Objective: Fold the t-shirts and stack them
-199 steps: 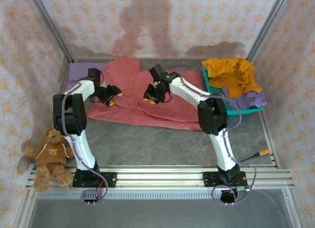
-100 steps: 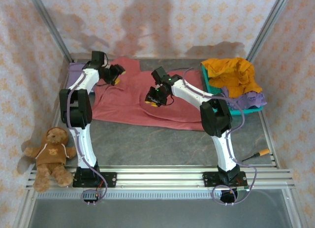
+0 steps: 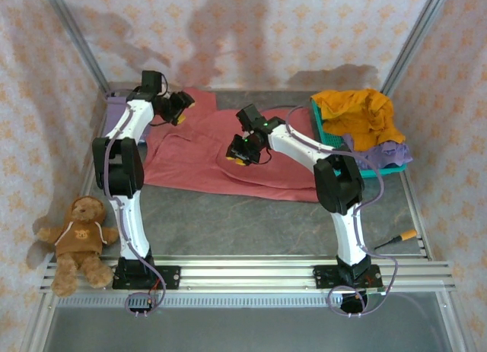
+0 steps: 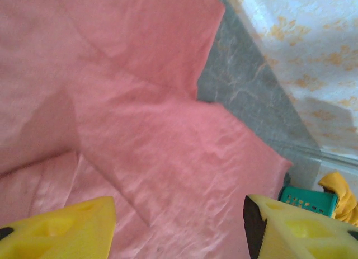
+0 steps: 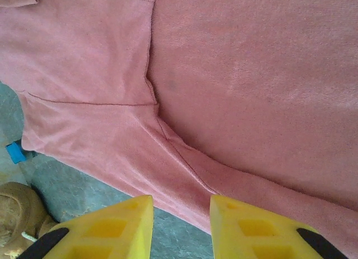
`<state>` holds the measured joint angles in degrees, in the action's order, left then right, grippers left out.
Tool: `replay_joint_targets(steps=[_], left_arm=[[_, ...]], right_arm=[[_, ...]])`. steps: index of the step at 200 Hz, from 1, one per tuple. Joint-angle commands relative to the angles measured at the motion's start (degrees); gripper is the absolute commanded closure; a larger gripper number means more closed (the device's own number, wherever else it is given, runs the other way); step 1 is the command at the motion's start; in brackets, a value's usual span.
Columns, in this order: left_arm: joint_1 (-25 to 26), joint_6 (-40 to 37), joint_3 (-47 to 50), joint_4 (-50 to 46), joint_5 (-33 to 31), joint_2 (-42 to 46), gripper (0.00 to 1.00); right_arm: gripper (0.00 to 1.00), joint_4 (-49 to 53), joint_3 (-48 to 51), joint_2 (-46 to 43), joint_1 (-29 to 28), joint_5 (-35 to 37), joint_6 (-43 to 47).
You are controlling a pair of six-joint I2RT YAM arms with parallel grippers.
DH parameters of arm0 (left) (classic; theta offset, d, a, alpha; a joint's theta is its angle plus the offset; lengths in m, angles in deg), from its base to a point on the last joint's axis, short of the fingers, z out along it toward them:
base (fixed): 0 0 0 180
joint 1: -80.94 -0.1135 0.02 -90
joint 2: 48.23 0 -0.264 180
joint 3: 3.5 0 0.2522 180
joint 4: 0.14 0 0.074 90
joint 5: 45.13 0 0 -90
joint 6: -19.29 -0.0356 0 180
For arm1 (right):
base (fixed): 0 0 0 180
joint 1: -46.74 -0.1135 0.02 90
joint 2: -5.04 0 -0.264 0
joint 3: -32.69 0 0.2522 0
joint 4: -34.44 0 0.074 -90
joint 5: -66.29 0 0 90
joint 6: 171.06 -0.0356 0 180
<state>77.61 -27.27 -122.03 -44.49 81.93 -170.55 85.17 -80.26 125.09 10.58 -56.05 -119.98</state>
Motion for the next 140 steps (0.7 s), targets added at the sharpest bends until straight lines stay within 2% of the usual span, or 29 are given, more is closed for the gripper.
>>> replay_joint_targets(steps=[1,57,140], left_arm=[[0.61,-1.21,4.60,0.59,-0.66,3.85,0.37],[0.64,-1.08,11.26,3.28,-1.46,4.64,0.36],[0.61,-0.02,15.67,5.93,-2.23,3.43,0.34]], right_arm=[[0.68,-0.68,0.32,-1.53,0.31,1.49,-0.37],[0.68,-0.41,1.07,-1.75,0.30,1.66,-0.02],[0.68,-0.45,1.95,-1.95,0.57,2.38,-0.02]])
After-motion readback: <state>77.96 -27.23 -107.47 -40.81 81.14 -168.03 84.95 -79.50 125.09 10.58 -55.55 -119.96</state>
